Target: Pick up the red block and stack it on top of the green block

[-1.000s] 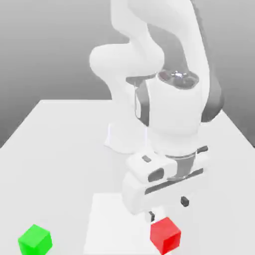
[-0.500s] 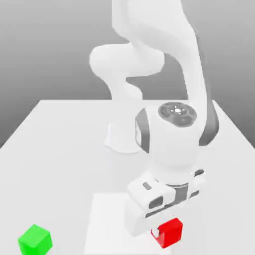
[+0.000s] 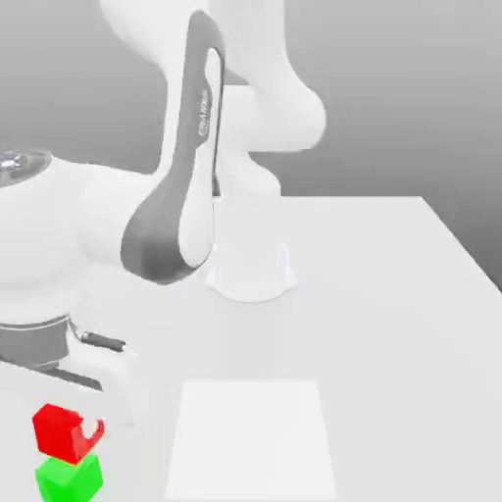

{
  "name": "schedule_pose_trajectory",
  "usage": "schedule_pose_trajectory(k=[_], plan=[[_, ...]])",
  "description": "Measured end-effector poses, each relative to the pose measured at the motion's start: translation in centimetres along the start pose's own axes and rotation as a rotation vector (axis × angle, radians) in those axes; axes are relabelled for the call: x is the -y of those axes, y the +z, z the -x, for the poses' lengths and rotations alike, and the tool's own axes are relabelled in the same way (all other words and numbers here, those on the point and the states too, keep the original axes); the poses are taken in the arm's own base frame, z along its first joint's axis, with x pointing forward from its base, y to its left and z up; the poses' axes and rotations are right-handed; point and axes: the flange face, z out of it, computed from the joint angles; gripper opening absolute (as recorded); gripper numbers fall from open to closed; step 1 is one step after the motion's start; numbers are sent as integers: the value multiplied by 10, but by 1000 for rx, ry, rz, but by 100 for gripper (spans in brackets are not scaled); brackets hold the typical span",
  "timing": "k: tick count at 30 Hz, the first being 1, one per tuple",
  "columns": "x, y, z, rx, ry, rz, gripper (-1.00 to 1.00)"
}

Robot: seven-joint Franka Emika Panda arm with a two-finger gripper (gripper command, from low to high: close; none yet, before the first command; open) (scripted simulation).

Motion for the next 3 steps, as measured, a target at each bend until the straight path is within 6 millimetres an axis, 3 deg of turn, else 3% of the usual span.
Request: schedule_pose_trajectory(k=[3], plan=[[0, 0, 0, 0, 0, 0, 100]])
